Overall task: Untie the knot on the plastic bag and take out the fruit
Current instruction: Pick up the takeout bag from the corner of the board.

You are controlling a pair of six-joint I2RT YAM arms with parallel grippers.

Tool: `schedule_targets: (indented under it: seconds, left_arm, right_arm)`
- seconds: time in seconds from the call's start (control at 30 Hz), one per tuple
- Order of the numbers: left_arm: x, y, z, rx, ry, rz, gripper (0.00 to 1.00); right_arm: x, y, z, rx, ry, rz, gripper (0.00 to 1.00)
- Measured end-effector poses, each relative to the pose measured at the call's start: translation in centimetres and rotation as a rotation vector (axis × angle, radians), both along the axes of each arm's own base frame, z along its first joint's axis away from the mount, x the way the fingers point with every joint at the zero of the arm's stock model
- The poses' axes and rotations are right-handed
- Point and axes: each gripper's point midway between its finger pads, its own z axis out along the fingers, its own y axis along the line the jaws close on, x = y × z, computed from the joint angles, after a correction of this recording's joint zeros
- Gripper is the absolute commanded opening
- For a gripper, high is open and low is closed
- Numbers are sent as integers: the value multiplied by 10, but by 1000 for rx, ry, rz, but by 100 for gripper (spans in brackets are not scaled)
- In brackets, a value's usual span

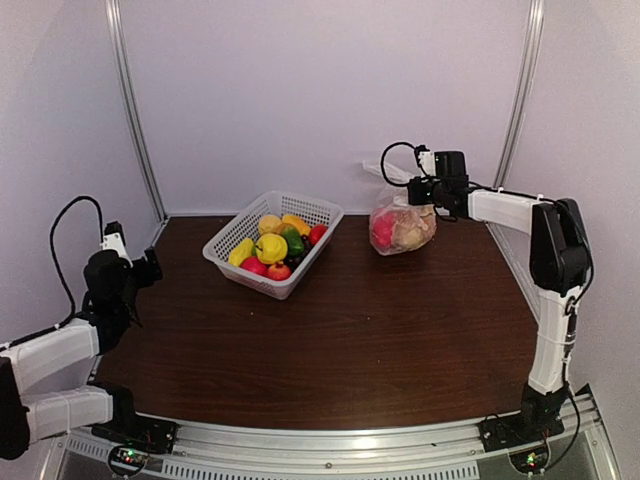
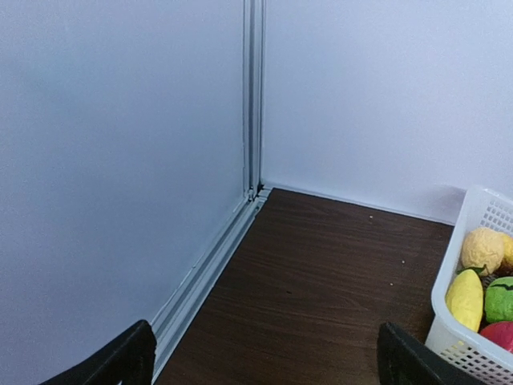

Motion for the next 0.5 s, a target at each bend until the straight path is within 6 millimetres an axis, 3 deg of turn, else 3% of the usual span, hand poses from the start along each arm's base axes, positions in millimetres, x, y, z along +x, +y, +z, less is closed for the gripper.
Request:
schedule_targets:
  seconds: [0.1,0.33,0.5]
  left_arm:
    - [-2,-6,17,-63,-7,-30,96]
    - [-5,-37,82,-218,-34,-199,91]
    - [-1,-82,119,-252,50,-410,91]
  right_arm:
    - [-22,-3,36,36,-52,10,0]
    - [-74,-8,111,118,-159,46,0]
    - [-113,1,135,136,-173,100,0]
